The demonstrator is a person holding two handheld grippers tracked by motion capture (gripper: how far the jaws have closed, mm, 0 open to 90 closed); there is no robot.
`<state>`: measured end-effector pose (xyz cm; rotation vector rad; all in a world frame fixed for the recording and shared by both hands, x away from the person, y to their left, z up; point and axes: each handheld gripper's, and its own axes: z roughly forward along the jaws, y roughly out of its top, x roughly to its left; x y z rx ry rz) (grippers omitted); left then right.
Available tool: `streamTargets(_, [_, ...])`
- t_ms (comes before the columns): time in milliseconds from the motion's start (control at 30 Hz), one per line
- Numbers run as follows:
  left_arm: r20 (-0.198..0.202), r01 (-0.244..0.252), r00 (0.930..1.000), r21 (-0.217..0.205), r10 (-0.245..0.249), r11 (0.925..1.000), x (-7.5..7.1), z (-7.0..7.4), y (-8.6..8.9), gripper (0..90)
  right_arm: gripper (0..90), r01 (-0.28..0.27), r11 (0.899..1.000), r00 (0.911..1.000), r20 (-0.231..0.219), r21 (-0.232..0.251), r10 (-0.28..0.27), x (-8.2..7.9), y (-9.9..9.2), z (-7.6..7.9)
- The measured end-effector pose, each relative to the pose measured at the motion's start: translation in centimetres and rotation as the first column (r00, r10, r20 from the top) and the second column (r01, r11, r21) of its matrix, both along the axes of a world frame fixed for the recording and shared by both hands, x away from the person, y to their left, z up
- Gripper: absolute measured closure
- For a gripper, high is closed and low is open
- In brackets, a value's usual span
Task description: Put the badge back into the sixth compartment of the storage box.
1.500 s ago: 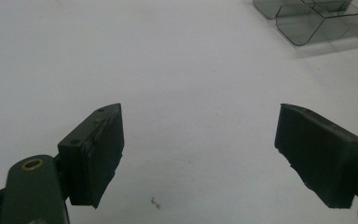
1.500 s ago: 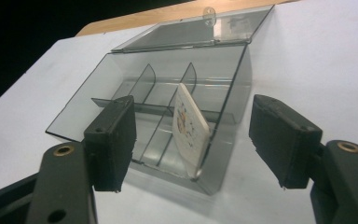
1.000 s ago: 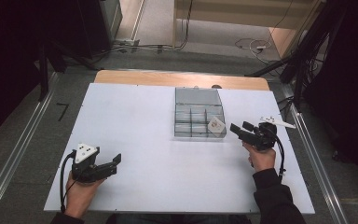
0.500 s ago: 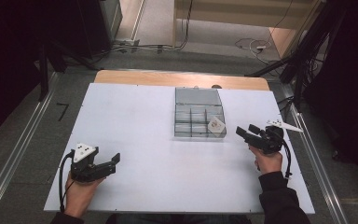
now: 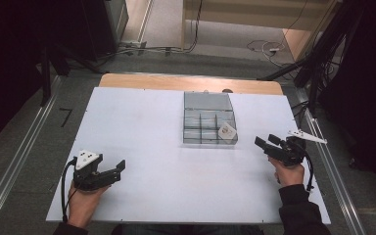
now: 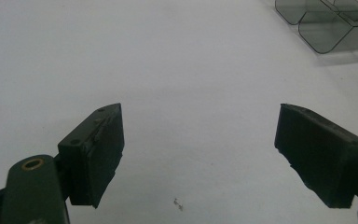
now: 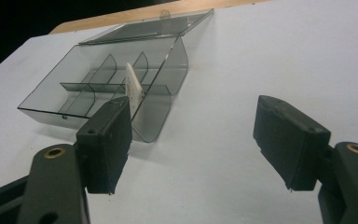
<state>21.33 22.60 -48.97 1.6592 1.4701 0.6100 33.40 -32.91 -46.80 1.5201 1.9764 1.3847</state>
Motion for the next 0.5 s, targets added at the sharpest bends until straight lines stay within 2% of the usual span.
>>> streamTargets(500, [-0.003, -0.017, 0.9999, 0.002, 0.017, 0.9999, 0.1, -0.1, 0.2, 16.2, 25.9, 0.020, 0.999, 0.9998, -0.001, -0.046, -0.020, -1.4, -1.1, -0.3])
